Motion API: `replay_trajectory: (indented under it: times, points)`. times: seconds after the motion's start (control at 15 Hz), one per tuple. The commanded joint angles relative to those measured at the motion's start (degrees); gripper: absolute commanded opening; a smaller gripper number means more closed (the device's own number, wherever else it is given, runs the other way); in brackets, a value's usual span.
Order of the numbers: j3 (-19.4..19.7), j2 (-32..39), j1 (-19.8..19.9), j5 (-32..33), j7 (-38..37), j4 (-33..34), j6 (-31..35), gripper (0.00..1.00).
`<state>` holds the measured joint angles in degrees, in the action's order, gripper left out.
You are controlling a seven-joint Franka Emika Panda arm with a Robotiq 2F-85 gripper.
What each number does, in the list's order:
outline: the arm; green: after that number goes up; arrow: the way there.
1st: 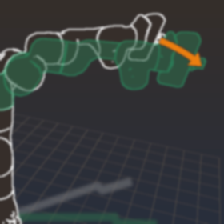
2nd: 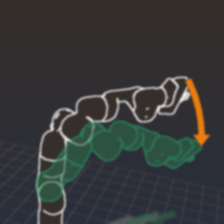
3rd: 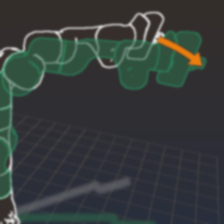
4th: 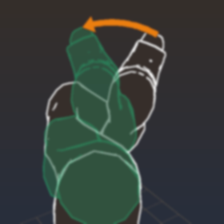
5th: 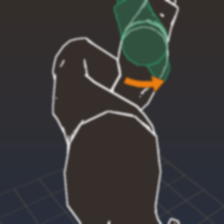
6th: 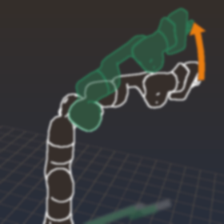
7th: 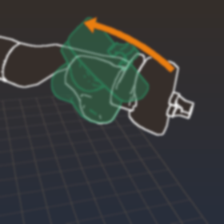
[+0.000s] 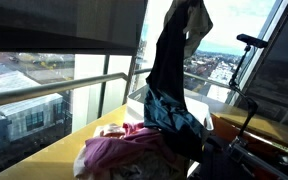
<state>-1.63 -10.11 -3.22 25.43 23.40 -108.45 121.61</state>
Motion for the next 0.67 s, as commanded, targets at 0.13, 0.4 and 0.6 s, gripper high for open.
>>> replay_trajectory:
  times: [0.13, 0.4, 0.6]
  points:
    - [-0.1, 4.1, 0.4, -0.5, -2.1, -5.0, 4.9, 0.00]
    - [0.6, 5.2, 0.9, -2.0, -2.2, -11.3, 9.4, 0.00]
    - [0.7, 5.9, 1.1, -2.4, -2.3, -15.7, 12.2, 0.27]
